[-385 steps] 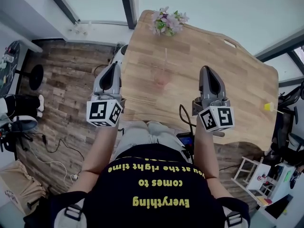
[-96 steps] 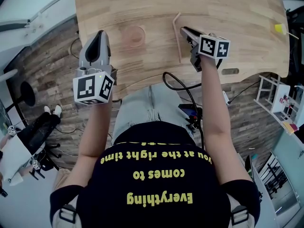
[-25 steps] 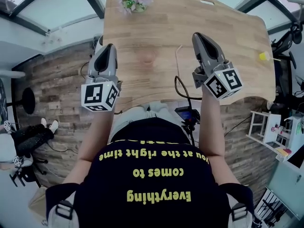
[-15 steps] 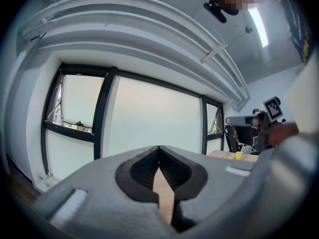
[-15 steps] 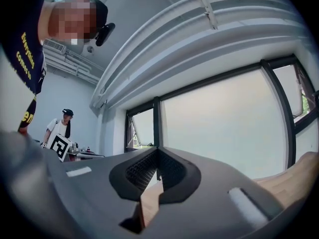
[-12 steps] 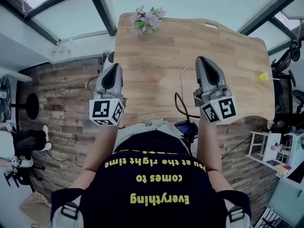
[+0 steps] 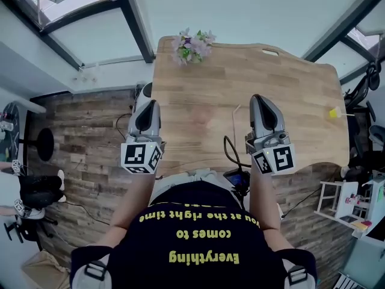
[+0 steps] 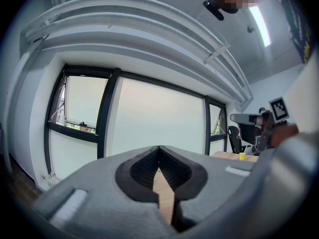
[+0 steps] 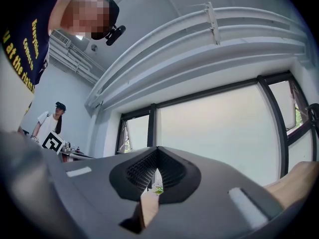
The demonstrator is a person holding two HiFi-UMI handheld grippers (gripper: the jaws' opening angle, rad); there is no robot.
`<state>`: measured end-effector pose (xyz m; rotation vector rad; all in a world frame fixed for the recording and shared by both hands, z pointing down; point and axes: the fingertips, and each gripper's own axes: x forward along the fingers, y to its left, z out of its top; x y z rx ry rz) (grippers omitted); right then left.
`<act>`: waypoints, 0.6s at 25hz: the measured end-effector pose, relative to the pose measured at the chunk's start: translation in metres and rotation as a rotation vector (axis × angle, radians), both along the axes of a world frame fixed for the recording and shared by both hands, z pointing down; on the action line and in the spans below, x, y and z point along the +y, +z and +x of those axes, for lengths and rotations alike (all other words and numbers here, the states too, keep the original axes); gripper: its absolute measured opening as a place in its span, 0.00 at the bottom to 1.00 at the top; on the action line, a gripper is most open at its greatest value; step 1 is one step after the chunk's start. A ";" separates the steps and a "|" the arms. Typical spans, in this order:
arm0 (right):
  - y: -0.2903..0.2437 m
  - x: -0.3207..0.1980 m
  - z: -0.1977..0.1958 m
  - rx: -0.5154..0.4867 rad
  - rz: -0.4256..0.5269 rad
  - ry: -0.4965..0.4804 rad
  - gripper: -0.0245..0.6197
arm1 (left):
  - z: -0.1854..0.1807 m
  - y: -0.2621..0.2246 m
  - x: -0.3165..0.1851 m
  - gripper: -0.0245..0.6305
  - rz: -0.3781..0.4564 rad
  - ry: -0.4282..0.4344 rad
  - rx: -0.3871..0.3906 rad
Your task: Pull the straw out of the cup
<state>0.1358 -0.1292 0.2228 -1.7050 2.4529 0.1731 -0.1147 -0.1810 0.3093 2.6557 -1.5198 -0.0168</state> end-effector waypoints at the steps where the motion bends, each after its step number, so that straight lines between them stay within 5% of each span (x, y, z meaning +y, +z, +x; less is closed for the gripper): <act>1: 0.001 -0.001 0.000 0.001 0.000 0.004 0.05 | -0.001 0.001 -0.001 0.04 -0.001 -0.003 0.000; 15: 0.007 -0.005 0.005 0.028 -0.006 0.034 0.05 | 0.005 0.004 -0.005 0.04 -0.009 0.002 0.001</act>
